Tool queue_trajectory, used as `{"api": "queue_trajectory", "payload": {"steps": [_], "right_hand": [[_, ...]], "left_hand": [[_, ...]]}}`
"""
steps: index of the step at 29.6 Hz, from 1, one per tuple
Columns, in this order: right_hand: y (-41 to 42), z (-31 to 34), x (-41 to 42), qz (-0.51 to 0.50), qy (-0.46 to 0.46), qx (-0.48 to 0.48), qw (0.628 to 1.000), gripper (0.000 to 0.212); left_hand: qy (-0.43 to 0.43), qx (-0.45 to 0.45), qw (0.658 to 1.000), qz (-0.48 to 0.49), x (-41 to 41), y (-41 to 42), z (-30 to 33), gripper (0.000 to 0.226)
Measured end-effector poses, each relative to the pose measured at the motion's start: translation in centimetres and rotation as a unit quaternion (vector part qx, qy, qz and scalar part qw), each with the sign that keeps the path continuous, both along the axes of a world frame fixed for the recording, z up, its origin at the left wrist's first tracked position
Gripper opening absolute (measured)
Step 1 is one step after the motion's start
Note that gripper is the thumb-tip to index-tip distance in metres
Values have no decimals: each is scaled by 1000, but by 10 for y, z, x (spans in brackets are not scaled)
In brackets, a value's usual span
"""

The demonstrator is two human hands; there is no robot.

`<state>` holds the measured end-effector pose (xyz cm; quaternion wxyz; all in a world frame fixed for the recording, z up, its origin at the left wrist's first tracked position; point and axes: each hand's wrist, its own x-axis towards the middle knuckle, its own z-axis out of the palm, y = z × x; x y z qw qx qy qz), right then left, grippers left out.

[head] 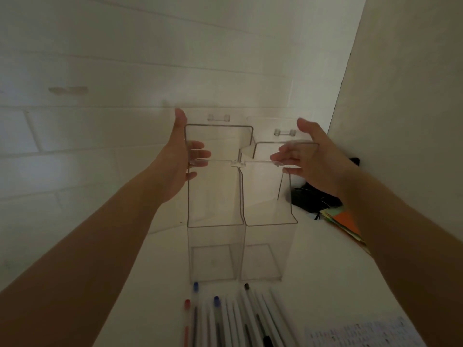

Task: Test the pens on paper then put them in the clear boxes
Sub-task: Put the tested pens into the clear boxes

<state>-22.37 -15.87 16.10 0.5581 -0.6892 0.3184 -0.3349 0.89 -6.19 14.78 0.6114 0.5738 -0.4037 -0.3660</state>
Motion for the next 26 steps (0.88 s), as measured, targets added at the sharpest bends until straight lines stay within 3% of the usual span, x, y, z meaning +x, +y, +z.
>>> {"api": "queue_trajectory", "payload": {"steps": [11, 21, 26], "right_hand": [[-21, 29, 25, -90, 139, 52, 985, 91], [-16, -9, 29, -56, -11, 145, 988, 62], [12, -17, 11, -195, -55, 88, 975, 38]], "left_hand": [[35, 21, 999, 30, 7, -19, 2, 76], [87, -27, 996, -16, 6, -9, -30, 54], [74, -73, 988, 115, 2, 19, -41, 28]]}}
